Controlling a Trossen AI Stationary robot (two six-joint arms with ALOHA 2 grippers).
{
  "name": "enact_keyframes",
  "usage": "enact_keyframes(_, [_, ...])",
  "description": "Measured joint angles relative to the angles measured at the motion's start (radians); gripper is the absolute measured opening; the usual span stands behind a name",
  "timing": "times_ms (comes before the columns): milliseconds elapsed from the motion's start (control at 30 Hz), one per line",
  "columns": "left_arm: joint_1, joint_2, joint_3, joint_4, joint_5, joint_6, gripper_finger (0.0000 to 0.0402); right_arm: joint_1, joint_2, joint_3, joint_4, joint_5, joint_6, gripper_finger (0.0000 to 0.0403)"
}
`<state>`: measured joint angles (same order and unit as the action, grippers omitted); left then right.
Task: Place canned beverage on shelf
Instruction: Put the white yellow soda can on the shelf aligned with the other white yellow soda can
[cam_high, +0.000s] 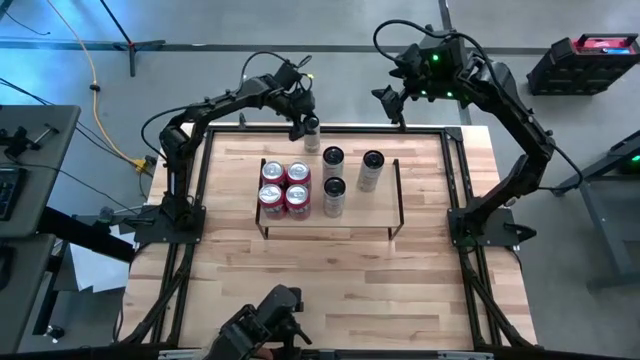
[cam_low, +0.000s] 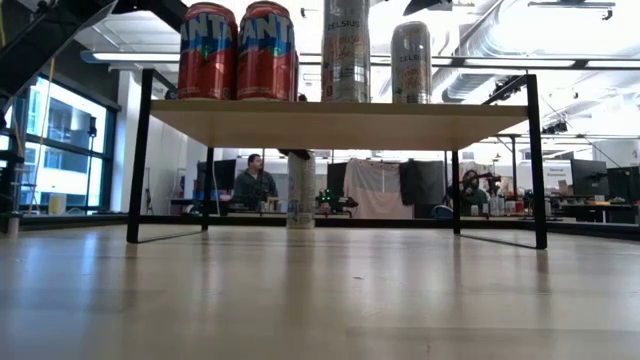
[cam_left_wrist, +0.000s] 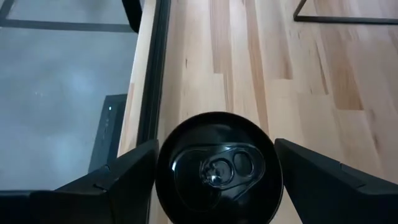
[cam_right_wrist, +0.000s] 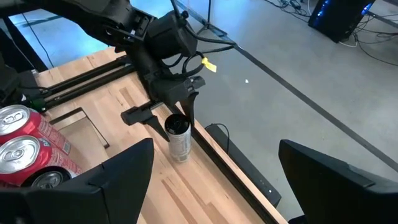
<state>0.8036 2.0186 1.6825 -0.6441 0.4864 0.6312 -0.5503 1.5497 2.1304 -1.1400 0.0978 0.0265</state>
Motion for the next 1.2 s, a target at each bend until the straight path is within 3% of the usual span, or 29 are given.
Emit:
enact_keyframes(233, [-0.002,0.000,-0.001,0.032,-0.053,-0.011,0.0310,0.000,0.000,0.000,0.000,0.000,0.000,0.0330])
enact_keyframes(533, [-0.001,0.000,-0.001,0.017,-0.050,0.078,0.0310,0.000,0.000,0.000,0.000,0.000,0.000,0.0330])
enact_keyframes(700, [-0.001,0.000,-0.001,0.013,0.005,0.052,0.0310,0.000,0.000,0.000,0.000,0.000,0.000,0.0330])
enact_keyframes(1200, [-0.001,0.000,0.000,-0.008,-0.022,0.086,0.0310,0.000,0.000,0.000,0.000,0.000,0.000,0.0330])
